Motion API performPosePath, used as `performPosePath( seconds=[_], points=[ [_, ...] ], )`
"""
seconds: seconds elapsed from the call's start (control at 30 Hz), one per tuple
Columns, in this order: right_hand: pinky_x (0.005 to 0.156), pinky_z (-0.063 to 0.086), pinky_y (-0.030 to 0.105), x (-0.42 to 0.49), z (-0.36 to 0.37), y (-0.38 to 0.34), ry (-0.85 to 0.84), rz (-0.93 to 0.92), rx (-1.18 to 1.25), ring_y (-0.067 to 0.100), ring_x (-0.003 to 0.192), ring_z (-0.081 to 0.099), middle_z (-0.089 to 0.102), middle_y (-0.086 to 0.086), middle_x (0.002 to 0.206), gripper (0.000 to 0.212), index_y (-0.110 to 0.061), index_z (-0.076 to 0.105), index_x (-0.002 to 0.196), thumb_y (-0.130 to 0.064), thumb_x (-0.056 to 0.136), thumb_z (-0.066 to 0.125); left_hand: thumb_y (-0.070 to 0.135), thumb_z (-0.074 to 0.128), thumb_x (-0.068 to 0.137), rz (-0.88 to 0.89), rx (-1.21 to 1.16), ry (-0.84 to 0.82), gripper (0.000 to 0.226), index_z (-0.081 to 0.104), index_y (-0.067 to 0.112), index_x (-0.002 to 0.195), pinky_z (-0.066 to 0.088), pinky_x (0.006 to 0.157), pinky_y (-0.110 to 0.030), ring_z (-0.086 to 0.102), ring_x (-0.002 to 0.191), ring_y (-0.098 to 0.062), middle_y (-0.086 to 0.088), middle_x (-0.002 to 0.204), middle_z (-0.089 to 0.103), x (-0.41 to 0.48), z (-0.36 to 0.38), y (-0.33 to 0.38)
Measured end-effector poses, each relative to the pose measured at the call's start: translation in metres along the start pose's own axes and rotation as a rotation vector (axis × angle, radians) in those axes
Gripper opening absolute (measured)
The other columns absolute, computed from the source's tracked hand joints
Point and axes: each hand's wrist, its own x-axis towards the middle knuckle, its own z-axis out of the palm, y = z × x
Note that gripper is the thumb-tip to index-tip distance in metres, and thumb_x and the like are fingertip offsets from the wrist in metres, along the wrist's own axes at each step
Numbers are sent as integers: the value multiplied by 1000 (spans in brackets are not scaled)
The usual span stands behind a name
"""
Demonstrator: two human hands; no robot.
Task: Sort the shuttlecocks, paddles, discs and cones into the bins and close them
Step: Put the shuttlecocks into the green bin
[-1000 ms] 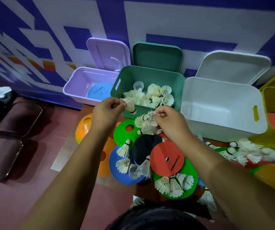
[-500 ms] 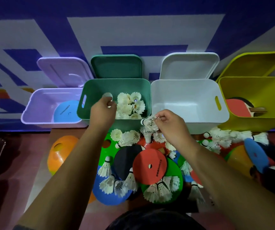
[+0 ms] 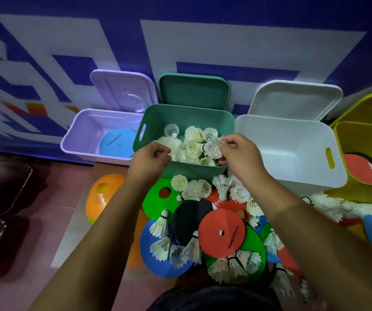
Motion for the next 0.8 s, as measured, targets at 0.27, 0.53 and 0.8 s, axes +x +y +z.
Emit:
performPosePath(
  seconds=[0.27,0.53,0.8],
  points=[
    [103,59,39,32,42,-27,-278,135,64,16,109,74,60,5,139,65,-18,37,160,-23,101,65,14,59,101,-53,-17,54,14,72,16,104,53,62,-26,67,64,-2,2,91,77,-11,-34,-37],
    [86,65,45,1,62,-9,-193,34,-118,8,85,77,75,-9,105,18,-24,72,108,-22,102,56,13,58,103,-127,-32,43,16,72,19,99,59,72,-37,73,77,-21,2,88,77,-32,-37,-79],
    [79,60,37,-29,82,32,-354,-114,-336,10,87,73,76,-12,96,17,-33,76,99,-24,98,61,23,70,96,-193,207,-101,27,71,17,122,56,85,-35,70,102,-23,-2,111,75,-63,-11,-134]
  ],
)
